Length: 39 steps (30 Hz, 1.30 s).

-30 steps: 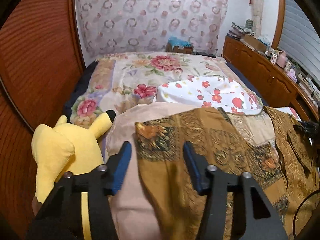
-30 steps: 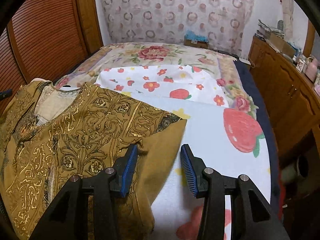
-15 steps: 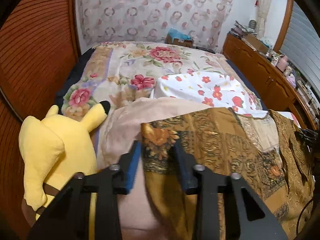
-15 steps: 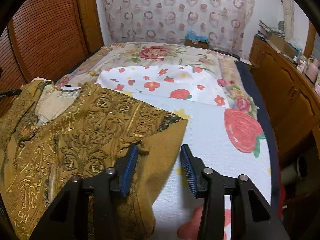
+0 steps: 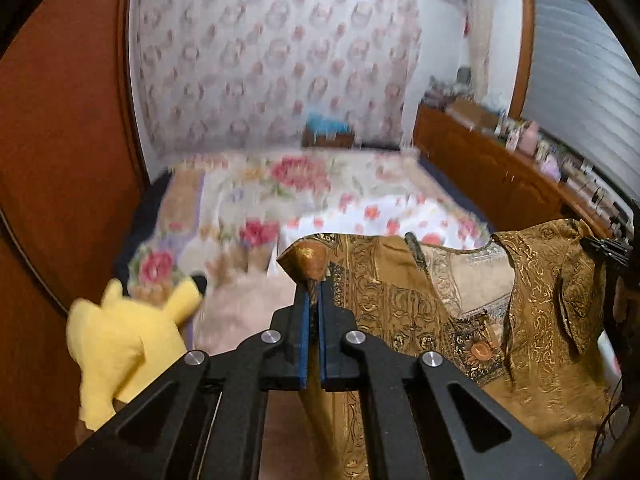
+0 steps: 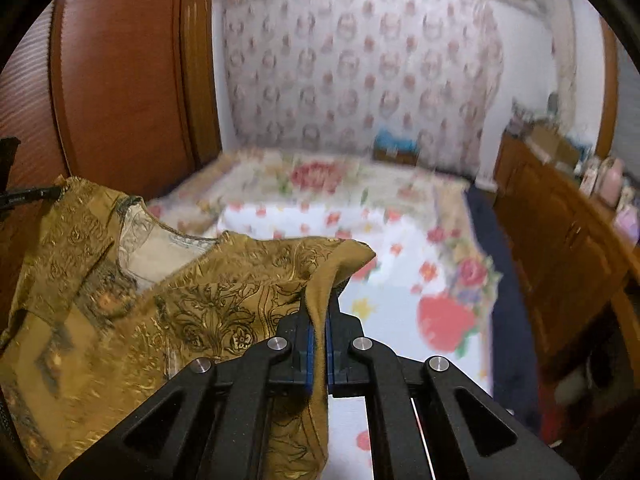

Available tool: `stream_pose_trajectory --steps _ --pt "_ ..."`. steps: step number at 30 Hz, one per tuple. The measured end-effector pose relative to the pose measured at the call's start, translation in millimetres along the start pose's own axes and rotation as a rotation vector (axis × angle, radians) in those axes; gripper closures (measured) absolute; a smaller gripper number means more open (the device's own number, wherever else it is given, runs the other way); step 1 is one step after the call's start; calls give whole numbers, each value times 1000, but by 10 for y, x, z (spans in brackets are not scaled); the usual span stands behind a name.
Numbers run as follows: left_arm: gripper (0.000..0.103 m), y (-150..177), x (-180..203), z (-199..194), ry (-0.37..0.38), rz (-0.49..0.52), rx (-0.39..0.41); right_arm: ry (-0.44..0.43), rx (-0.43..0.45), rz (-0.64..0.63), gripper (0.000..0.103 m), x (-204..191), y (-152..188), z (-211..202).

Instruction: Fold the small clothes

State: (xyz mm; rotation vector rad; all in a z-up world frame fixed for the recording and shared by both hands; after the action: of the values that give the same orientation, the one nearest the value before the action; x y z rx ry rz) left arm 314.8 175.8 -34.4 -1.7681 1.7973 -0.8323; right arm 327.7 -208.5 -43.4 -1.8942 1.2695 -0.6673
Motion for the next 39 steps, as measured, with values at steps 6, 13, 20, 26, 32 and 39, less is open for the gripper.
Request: stream_pose_trajectory --steps 6,13,20,26,32,39 --pt "99 -464 154 -580 -16 -14 154 94 112 -25 100 168 -409 -750" --pt "99 -682 176 -548 -56 -14 168 176 91 2 100 529 -736 -798" --pt "99 -145 322 -377 -61 31 96 127 6 -26 100 169 -340 -583" --pt "99 405 492 -482 -47 53 83 55 -38 -37 100 -71 133 -659" --pt "99 930 656 -854 -16 66 107 -21 1 -3 100 -70 476 -1090" --pt "99 1504 685 -1167 16 22 120 -109 23 44 100 70 1050 -1462"
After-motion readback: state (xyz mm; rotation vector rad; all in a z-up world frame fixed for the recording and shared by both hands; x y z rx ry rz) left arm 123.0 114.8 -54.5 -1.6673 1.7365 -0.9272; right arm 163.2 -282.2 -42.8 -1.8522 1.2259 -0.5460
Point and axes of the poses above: each gripper's, at about its wrist camera, not at the fingertips, and z roughly the way its jaws point, x to its right, y to its underside, the point moved 10 cm from there along z, roughly the way its jaws point, and after that the axes turned 8 degrees about -x, right-handed, at the moved point
